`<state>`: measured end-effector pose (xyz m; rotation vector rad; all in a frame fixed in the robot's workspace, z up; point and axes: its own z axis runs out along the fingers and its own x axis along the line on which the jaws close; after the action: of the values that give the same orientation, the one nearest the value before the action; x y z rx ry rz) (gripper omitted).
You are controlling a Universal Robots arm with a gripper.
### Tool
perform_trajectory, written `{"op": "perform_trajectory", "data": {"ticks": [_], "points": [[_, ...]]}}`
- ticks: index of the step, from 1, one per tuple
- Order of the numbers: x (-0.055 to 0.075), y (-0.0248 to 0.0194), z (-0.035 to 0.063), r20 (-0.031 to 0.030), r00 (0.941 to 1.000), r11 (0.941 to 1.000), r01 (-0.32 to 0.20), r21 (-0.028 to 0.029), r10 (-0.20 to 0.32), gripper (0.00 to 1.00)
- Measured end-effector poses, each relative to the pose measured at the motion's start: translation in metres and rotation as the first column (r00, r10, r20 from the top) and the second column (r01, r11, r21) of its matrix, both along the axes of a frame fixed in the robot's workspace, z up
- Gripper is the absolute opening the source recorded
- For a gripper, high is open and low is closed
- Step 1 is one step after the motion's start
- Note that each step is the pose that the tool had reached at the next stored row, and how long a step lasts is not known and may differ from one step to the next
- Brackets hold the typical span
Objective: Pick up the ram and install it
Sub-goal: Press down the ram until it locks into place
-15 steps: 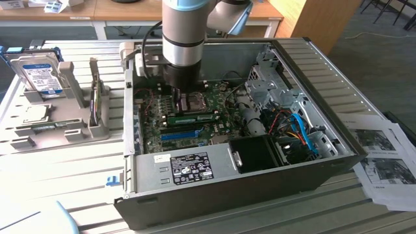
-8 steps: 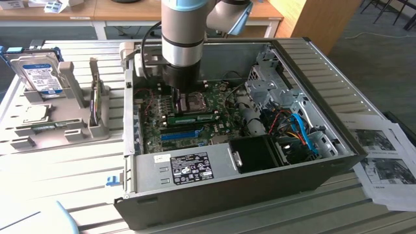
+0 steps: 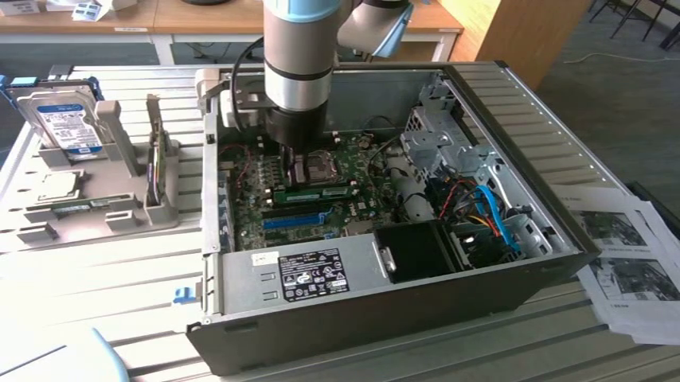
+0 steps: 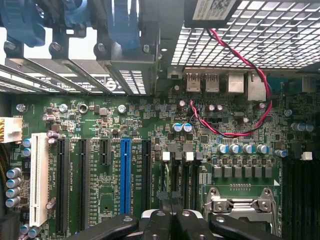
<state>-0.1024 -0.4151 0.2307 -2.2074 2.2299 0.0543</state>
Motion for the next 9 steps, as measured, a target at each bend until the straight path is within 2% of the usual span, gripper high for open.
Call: {"op": "perform_trajectory", "data": {"ticks": [9], "points": [[0.0, 0.0, -0.0016, 0.0001, 1.0, 1.0, 0.0, 0.0002, 0.0, 0.09]]}}
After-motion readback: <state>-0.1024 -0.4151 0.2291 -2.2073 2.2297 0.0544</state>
